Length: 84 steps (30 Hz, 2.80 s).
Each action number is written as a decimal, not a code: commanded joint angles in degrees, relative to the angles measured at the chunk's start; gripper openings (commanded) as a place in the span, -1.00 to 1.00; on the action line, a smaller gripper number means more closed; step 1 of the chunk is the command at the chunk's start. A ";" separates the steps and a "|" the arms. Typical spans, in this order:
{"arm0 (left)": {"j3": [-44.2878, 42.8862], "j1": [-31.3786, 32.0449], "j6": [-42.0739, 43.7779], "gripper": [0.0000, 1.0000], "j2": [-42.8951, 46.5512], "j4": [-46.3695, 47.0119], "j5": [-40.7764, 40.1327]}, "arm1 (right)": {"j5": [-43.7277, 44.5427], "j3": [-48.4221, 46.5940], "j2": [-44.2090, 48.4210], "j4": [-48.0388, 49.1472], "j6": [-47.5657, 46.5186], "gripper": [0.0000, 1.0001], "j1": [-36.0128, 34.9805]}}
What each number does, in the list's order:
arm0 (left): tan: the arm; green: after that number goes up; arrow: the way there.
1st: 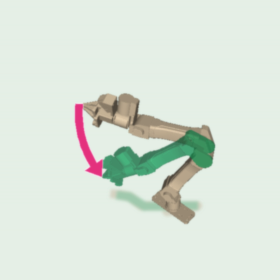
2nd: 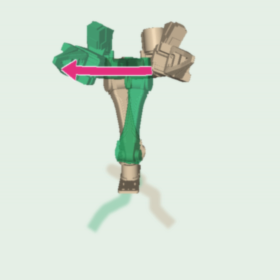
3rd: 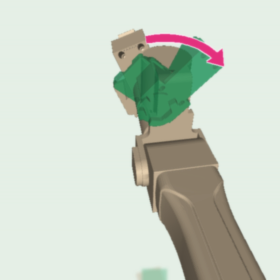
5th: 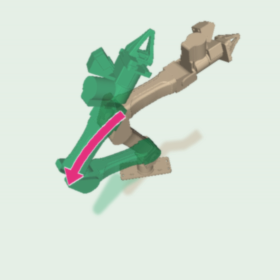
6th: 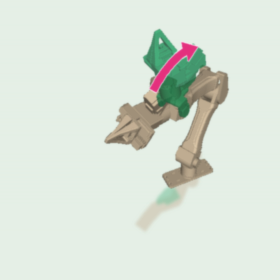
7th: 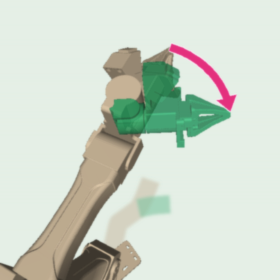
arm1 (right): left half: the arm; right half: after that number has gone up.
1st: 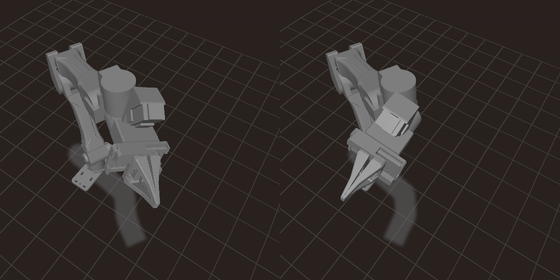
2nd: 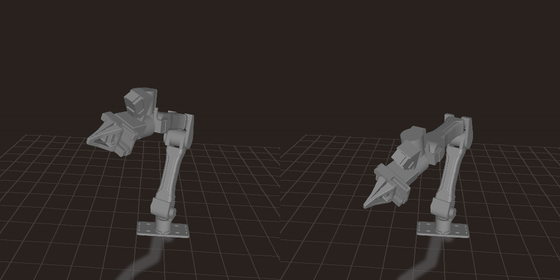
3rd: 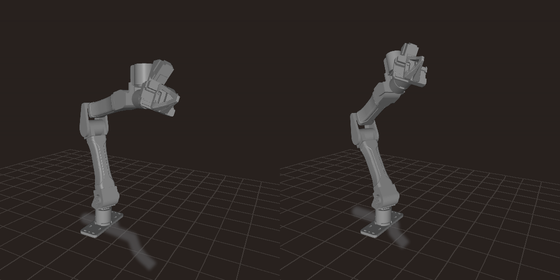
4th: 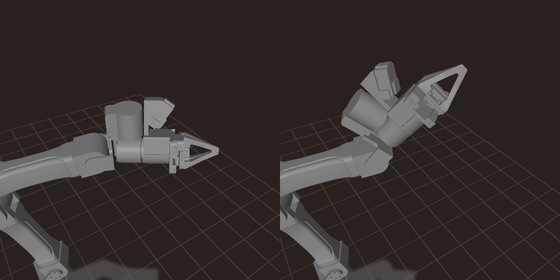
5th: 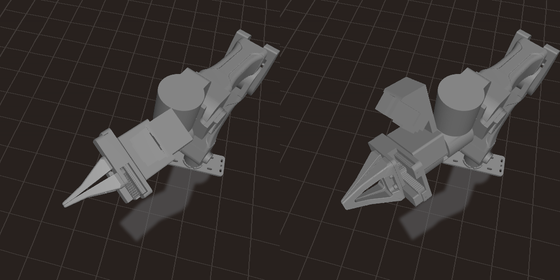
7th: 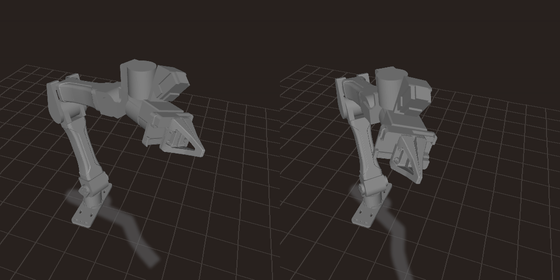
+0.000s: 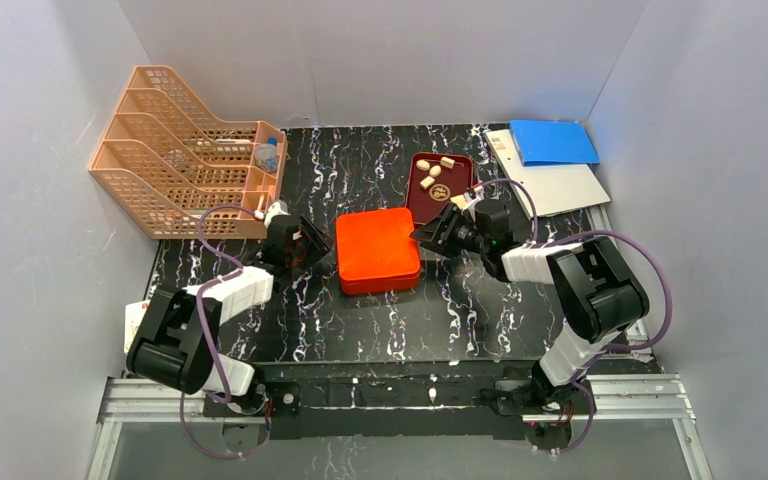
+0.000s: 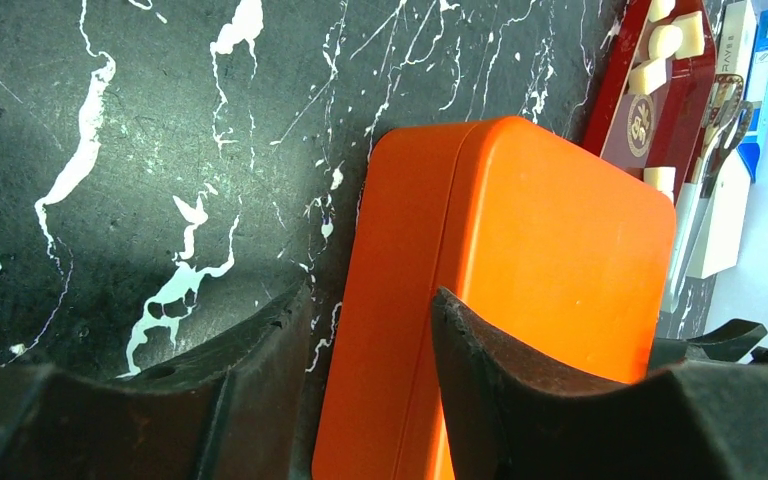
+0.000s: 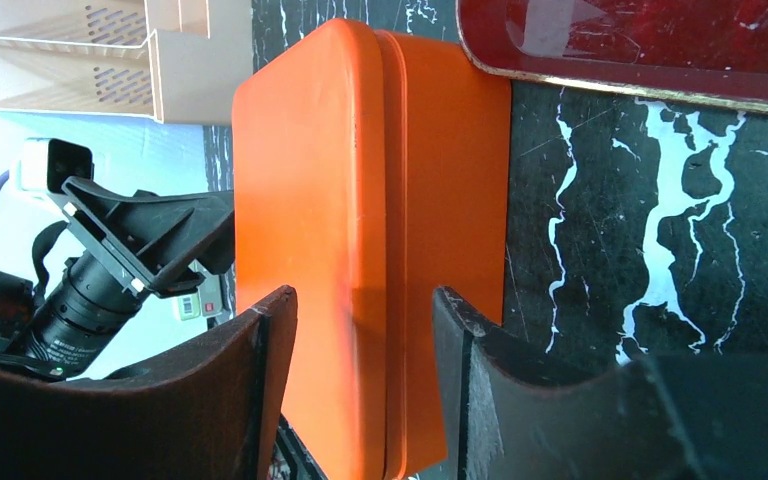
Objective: Pack the chocolate
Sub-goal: Close the box lid on the packing box.
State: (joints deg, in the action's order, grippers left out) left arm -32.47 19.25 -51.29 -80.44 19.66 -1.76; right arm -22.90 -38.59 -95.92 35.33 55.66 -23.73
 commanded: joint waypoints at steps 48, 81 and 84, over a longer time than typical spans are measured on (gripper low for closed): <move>-0.23 3.06 -1.01 -0.07 -6.48 6.26 8.43 | -3.15 -7.29 -8.46 -6.39 -3.90 0.31 -0.94; -1.50 5.92 -1.58 -0.17 -14.14 4.64 9.10 | 0.04 1.68 -15.26 -3.74 2.04 -0.80 -10.52; -0.15 6.30 -2.63 -0.32 -15.11 6.05 9.02 | -0.01 1.81 -16.05 -3.53 2.38 -0.97 -11.11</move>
State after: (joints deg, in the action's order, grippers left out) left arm -35.83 21.39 -52.73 -91.24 33.10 -0.84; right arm -18.39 -39.90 -105.49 43.86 58.41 -28.27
